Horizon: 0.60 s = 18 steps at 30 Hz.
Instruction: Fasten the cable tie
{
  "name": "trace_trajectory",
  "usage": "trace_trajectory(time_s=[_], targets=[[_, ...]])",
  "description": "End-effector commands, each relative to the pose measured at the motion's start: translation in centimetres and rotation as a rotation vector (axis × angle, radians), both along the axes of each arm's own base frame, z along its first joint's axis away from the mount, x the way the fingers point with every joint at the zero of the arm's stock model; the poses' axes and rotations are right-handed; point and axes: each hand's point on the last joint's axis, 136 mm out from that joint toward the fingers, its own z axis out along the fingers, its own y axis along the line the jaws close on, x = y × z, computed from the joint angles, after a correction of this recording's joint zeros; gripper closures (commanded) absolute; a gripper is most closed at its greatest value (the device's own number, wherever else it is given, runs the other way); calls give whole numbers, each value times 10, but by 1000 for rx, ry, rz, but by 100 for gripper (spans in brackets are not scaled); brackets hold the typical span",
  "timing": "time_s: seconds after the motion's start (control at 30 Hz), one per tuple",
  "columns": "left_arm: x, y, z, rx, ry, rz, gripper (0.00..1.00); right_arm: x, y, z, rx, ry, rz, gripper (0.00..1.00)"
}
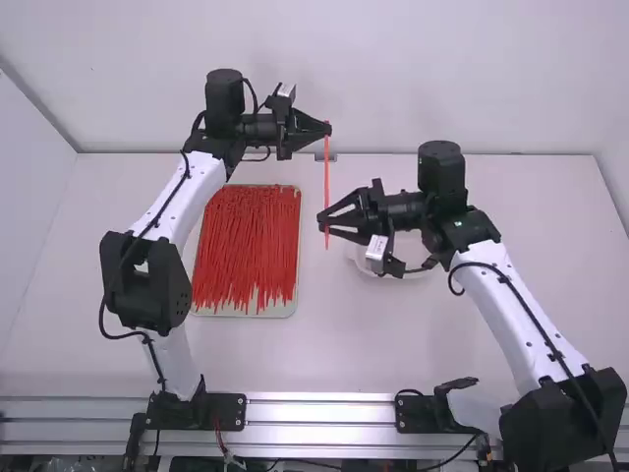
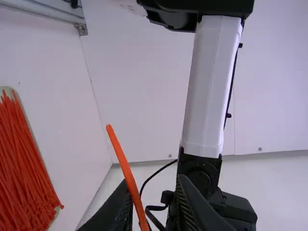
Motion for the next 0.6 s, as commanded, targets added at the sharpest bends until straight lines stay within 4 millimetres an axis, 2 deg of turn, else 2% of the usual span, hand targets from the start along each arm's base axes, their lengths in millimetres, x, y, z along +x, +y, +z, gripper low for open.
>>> trace_trajectory(time_s=[0.0, 0.27, 0.43, 0.57], targets=[[-2, -3, 12, -7, -33, -9, 98, 5, -3, 7, -1, -19, -27, 78], [-1, -3, 12, -5, -33, -3, 98, 10, -5, 6, -7, -23, -50, 83], [-1, -3, 12, -5, -36, -4, 98, 11, -6, 6, -7, -22, -54, 96], [-1, -2, 12, -4, -40, -3, 98, 13, -8, 6, -9, -24, -64, 95]])
